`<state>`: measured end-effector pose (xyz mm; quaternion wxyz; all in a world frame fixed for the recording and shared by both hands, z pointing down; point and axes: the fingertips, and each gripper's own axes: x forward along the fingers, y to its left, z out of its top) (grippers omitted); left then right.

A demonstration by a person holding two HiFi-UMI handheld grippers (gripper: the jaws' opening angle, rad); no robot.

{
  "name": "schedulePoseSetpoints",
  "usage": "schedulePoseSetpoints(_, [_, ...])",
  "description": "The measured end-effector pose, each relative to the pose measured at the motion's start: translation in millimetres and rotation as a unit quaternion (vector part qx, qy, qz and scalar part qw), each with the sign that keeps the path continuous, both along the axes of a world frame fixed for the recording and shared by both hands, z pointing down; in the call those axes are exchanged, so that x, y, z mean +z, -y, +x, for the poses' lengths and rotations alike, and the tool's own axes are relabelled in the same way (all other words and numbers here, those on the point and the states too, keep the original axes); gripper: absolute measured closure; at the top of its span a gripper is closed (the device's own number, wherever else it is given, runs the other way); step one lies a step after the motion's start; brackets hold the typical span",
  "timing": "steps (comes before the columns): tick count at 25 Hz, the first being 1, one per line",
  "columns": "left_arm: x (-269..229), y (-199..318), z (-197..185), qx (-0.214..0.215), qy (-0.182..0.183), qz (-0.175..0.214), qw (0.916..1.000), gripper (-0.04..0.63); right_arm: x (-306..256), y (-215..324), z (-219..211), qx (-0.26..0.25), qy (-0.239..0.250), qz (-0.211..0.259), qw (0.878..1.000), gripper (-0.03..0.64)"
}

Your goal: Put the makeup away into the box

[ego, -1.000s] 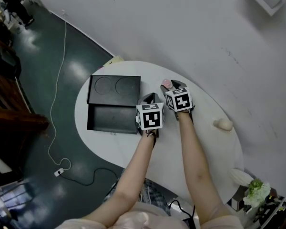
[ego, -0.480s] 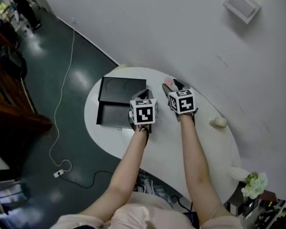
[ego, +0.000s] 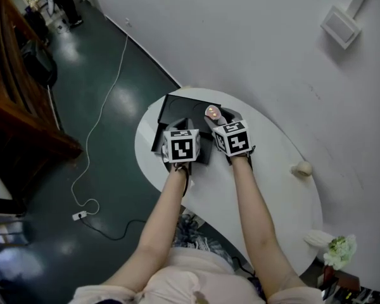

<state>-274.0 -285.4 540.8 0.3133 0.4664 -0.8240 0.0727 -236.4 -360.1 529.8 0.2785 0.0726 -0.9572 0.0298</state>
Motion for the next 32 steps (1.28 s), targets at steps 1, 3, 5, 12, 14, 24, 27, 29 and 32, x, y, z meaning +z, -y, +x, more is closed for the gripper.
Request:
schedulePoseSetpoints(1, [1, -9, -4, -0.007, 0.0, -0.002, 1.0, 0.569, 2, -12, -6, -0.01, -0.001, -0.004, 1.0, 0.373])
schedulePoseSetpoints(3, [5, -26, -11, -0.019, -0.001, -0.006, 0.9998, 0.57, 8, -36, -16, -0.029, -0.004, -0.011, 1.0, 0.373])
schedulePoseSetpoints(5, [11, -43, -18, -0.031, -0.003, -0.011, 0.9994, 0.569, 15, -60, -24, -0.045, -0.009, -0.019, 0.999, 0.373])
schedulePoseSetpoints(12, [42, -87, -28, -0.061, -0.021, -0.034, 0.9973, 0.569, 58, -113, -33, -0.083, -0.059, -0.042, 0.994, 0.373])
schedulePoseSetpoints(14, [51, -92, -26, -0.062, -0.026, -0.04, 0.997, 0.569, 71, -117, -31, -0.085, -0.078, -0.047, 0.992, 0.373])
schedulePoseSetpoints(24, [84, -102, -18, -0.061, -0.049, -0.046, 0.9959, 0.569, 121, -128, -28, -0.105, -0.171, -0.055, 0.978, 0.373])
schedulePoseSetpoints(27, [88, -107, -19, -0.063, -0.053, -0.046, 0.9955, 0.569, 132, -128, -30, -0.106, -0.191, -0.054, 0.974, 0.371])
schedulePoseSetpoints(29, [89, -108, -19, -0.063, -0.055, -0.046, 0.9955, 0.569, 137, -128, -30, -0.104, -0.198, -0.053, 0.973, 0.371])
schedulePoseSetpoints(32, [91, -112, -22, -0.065, -0.056, -0.047, 0.9952, 0.569, 141, -127, -31, -0.098, -0.201, -0.054, 0.973, 0.37])
